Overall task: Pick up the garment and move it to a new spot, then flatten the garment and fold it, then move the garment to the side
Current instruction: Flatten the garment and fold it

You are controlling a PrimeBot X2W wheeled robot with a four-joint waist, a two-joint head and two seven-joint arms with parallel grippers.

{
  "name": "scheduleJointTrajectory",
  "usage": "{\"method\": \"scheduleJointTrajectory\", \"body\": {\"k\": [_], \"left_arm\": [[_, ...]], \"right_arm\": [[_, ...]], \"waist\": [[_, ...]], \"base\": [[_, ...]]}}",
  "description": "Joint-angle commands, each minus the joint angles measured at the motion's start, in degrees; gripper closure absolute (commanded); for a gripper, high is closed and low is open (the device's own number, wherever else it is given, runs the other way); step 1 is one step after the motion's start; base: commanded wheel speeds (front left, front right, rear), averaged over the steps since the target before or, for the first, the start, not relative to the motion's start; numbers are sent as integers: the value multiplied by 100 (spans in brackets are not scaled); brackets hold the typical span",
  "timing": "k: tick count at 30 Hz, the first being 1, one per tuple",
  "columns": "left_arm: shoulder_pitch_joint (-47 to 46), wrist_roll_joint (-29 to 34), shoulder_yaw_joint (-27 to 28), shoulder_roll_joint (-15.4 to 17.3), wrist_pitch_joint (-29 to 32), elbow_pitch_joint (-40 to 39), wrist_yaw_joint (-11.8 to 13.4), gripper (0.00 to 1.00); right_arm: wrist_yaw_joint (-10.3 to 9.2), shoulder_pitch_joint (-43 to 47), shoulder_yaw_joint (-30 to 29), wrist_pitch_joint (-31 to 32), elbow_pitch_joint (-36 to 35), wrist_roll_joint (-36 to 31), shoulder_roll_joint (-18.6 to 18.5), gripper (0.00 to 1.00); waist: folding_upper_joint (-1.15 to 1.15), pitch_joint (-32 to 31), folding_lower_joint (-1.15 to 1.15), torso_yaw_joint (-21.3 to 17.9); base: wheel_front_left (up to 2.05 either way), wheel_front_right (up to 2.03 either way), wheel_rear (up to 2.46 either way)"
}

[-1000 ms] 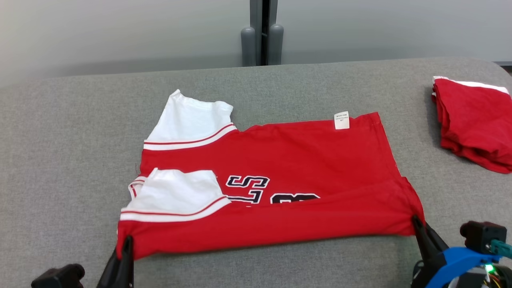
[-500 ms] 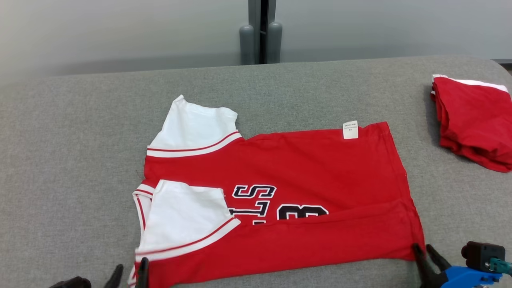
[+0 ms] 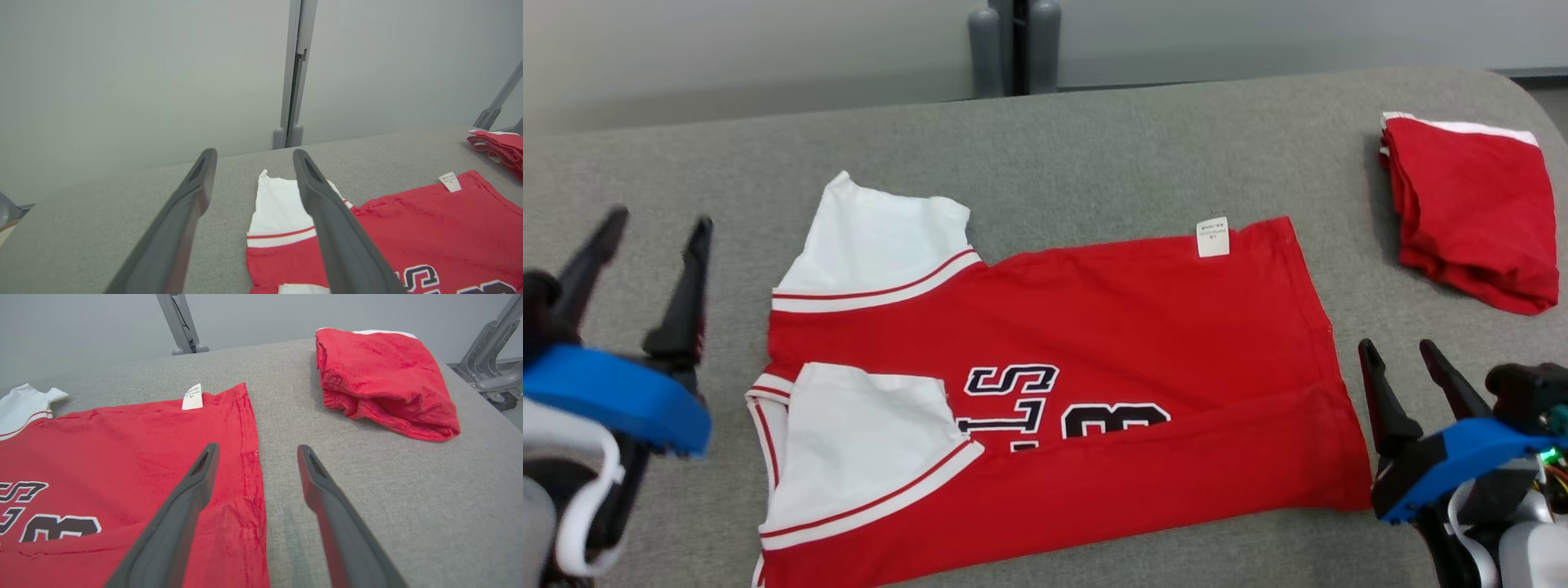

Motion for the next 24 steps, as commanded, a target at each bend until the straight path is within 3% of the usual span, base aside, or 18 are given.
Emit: {"method": "scheduleJointTrajectory", "body": {"k": [1,5,10,16,24], "left_arm": [[-428,80,-12,134,174,25,-78,0],[-1761,192,-231,417,779,448,-374,0],[-2904,209,-594,520,1497,1482,-740,0],[-3423,95,-945,808,2395,2509,-1038,0],[-3588,-170,-907,1030,2983,3059,-1074,0]], "right_arm": [[1,-185,73,49,-67,-101,-9,0],[1,-662,397,127,-59,-36,-9,0],[1,-1206,992,76,152,70,-11,0],[1,-1615,1482,-32,366,173,-11,0],[1,-1774,1642,-243,604,280,-7,0]], "waist": [[0,116,0,-52],[0,463,0,-287],[0,933,0,-713],[0,1393,0,-1169],[0,1679,0,-1511]], "base": [[0,0,0],[0,0,0],[0,0,0],[0,0,0],[0,0,0]]}}
